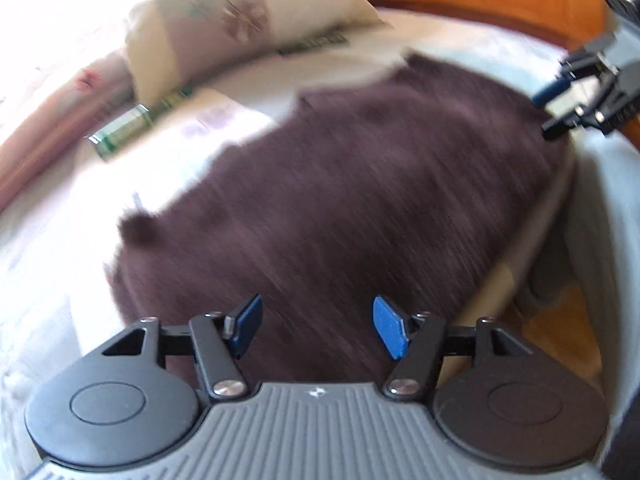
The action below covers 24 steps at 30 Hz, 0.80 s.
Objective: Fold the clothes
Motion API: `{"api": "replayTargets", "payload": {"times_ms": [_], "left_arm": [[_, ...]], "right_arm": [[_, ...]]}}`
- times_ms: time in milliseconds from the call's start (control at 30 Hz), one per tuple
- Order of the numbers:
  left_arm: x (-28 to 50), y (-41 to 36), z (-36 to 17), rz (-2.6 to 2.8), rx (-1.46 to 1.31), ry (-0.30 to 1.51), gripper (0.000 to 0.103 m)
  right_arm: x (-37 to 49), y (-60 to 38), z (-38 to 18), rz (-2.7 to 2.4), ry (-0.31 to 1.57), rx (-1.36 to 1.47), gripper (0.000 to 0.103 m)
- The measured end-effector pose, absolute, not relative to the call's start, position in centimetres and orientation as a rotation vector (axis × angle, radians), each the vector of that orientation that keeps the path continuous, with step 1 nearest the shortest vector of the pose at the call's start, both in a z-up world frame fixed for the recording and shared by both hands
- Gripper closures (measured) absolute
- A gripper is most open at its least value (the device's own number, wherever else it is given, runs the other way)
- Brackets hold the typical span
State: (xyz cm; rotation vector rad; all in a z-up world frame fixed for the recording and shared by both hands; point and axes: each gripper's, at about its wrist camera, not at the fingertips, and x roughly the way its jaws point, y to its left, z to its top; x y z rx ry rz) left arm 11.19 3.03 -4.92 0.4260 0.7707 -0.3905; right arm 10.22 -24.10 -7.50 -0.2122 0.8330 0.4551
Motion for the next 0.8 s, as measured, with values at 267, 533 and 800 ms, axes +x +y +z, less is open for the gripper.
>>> {"api": "replayTargets", "payload": {"times_ms": [267,533,800], "left_arm": [[16.7,5.6,-6.4,-0.314,0.289,0.789,0.029],[18.4,8.9,-5.7,-0.344,0.111,0.768,0.027],[23.0,9.0,-9.0,-0.369,0.042,0.805,0.022]], "right_arm": [[16.1,-24.7,-9.1,0.381,0.812,-0.078,0.026],[16.7,-26.4,-8.9,0.414,0.754,0.055,0.018],[23.2,-23.0,-10.6,0.322,0.768,-0.039,0.013]]}}
